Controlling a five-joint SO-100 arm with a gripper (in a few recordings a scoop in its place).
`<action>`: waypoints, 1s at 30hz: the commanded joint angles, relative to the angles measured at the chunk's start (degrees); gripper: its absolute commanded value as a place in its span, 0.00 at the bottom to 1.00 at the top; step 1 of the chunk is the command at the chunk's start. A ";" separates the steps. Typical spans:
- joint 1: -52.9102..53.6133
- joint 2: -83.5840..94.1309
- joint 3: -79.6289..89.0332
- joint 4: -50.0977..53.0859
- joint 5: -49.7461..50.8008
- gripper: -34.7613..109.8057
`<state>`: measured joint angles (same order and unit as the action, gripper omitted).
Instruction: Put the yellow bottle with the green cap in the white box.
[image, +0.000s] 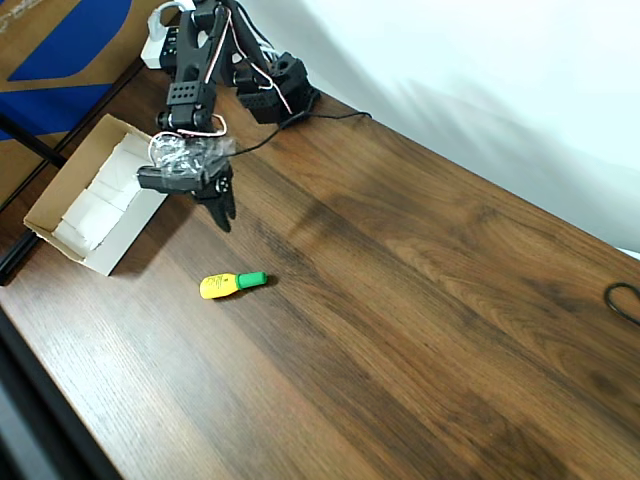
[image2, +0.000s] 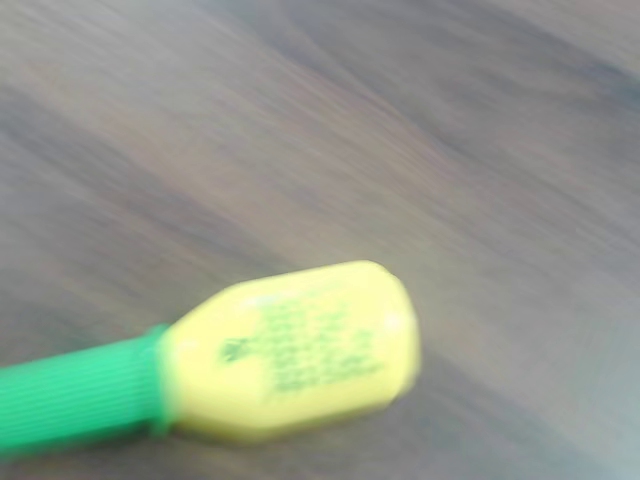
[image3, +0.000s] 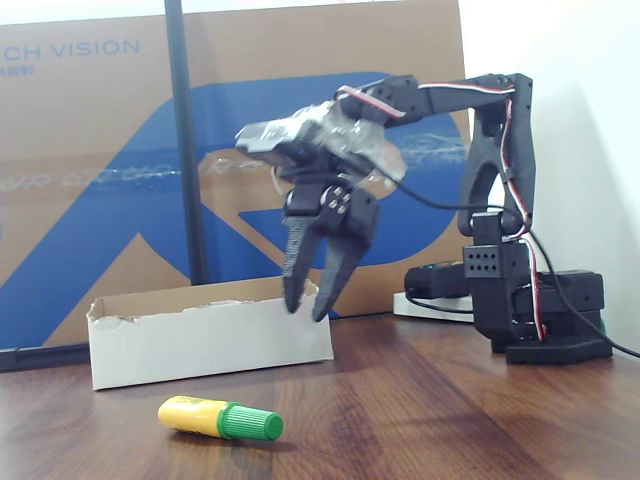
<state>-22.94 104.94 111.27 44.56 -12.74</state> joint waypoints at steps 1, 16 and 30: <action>2.64 1.14 -1.58 -1.49 0.18 0.35; 5.45 -15.38 -19.51 9.14 2.64 0.37; -2.55 -27.16 -30.67 6.06 5.10 0.37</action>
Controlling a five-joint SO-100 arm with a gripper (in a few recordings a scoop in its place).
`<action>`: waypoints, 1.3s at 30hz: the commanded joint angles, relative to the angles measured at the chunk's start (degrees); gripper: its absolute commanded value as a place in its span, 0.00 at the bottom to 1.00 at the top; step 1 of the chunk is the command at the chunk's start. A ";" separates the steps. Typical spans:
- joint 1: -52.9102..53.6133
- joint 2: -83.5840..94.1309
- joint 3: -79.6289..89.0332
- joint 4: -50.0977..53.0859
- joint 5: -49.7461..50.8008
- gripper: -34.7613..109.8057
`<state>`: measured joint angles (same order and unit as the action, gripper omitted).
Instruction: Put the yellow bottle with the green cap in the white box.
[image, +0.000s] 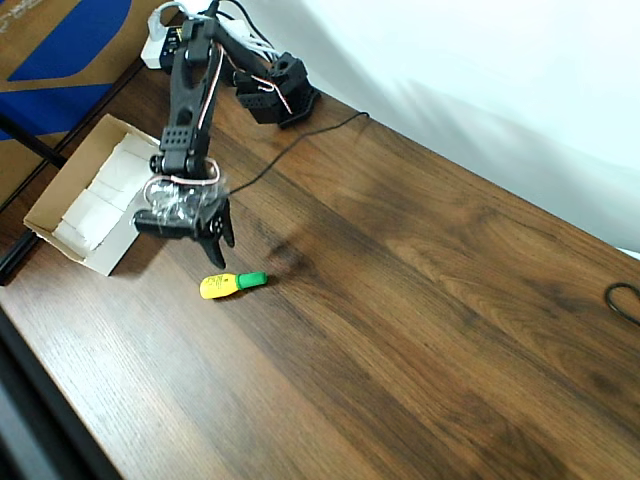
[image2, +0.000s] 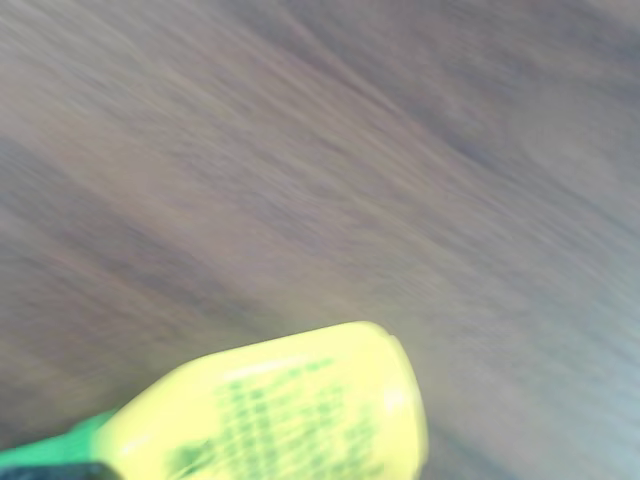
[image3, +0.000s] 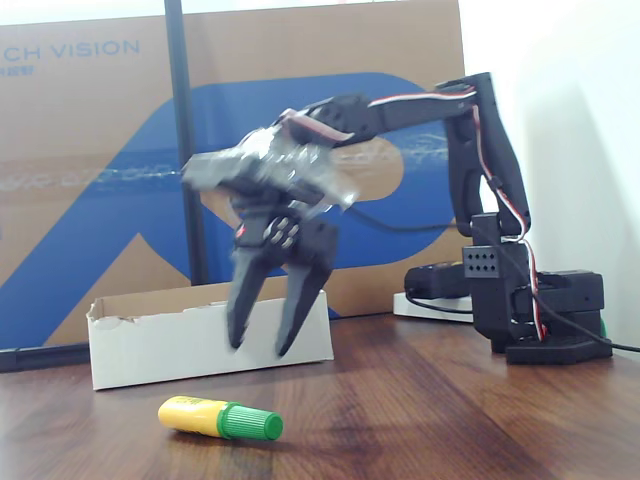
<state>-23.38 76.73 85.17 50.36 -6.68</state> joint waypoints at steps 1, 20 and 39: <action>-2.81 0.35 -5.10 0.26 -1.14 0.37; -7.21 -0.35 -2.20 0.62 -2.11 0.38; 0.18 -7.73 -17.31 5.10 2.90 0.38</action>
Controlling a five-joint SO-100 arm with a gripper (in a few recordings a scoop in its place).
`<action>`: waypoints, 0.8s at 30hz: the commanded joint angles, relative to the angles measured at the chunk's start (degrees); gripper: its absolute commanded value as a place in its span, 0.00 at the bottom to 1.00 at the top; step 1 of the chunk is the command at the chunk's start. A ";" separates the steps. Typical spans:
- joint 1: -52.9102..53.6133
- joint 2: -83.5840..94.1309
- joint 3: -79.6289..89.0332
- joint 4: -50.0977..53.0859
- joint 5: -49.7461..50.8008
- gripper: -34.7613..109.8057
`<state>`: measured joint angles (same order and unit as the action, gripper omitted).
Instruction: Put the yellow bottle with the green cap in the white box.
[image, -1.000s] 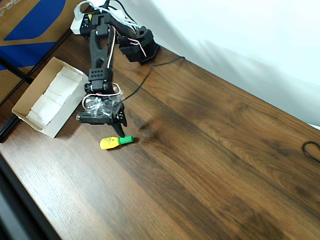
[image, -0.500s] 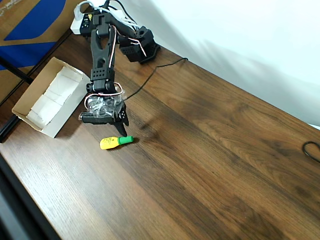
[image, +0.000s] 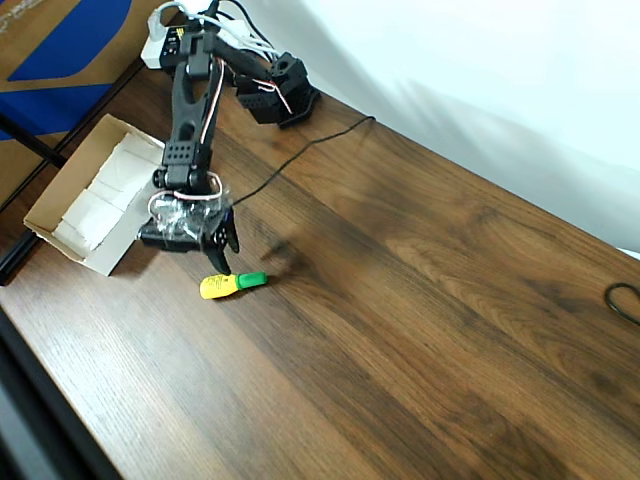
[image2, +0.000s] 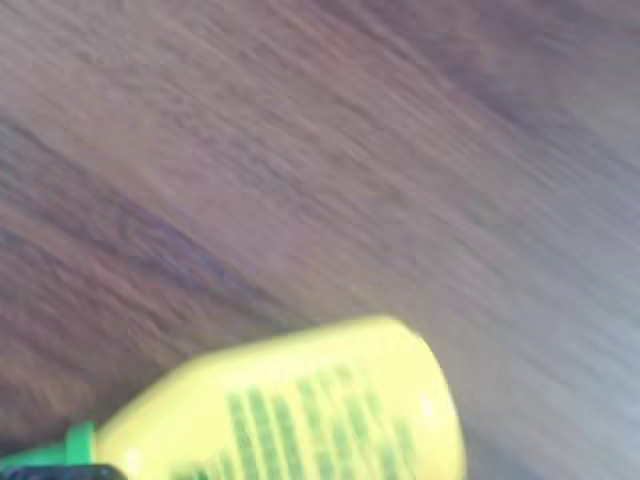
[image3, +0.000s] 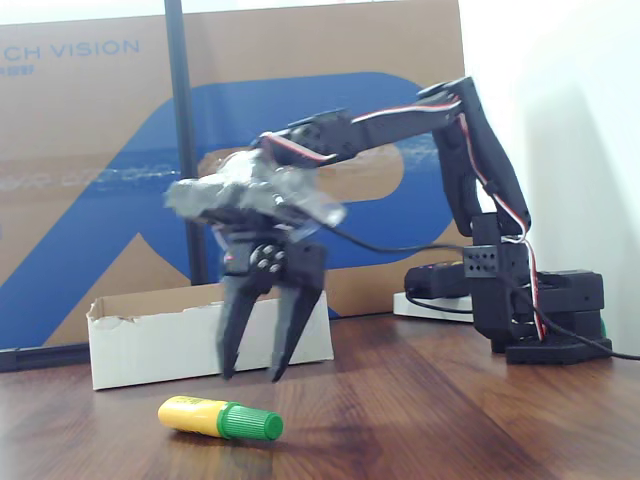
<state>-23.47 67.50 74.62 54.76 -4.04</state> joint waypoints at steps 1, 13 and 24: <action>0.35 0.70 -8.00 0.70 0.79 0.38; -0.97 -3.96 -9.76 -0.79 0.62 0.38; -1.14 -5.10 -8.00 -1.67 0.88 0.37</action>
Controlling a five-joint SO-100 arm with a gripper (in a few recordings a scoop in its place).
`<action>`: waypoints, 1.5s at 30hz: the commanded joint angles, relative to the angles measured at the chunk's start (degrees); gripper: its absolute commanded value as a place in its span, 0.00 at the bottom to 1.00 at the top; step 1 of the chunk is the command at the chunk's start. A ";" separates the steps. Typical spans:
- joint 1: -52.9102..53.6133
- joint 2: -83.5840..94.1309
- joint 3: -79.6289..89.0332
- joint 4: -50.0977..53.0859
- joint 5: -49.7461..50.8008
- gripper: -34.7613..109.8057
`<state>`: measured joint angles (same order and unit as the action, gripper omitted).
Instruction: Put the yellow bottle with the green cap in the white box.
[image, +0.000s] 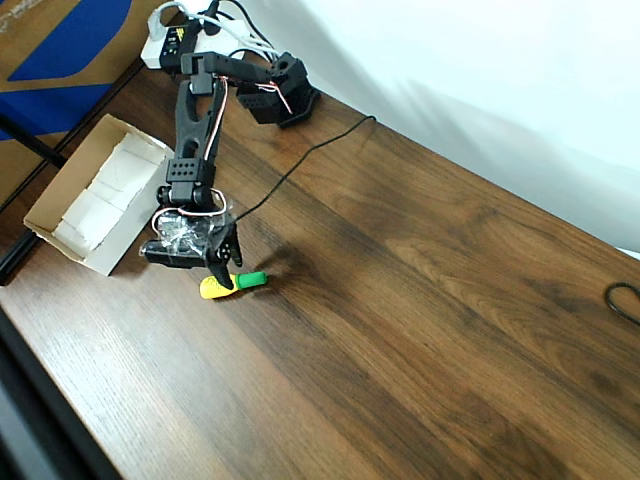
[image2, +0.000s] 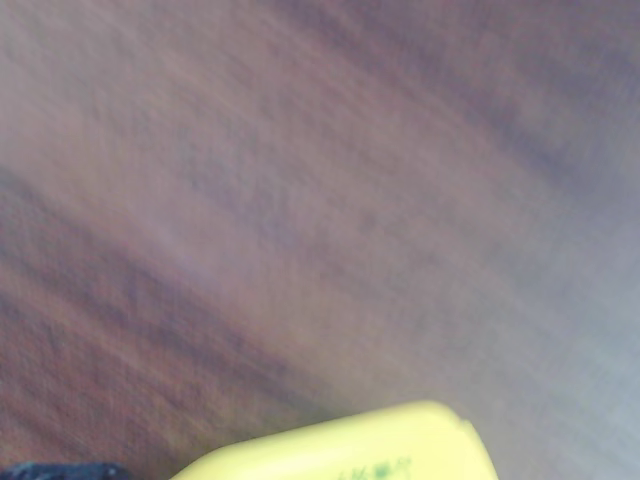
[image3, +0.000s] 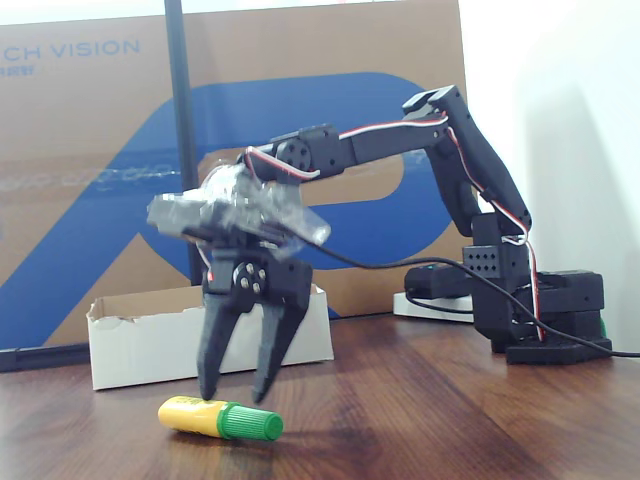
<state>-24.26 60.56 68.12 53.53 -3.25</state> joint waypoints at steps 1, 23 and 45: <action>-0.44 2.11 -0.70 -0.97 0.00 0.37; -2.72 8.44 12.30 -6.24 0.26 0.31; 1.49 23.03 19.86 -6.59 1.49 0.24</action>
<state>-23.55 74.18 87.63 47.20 -1.23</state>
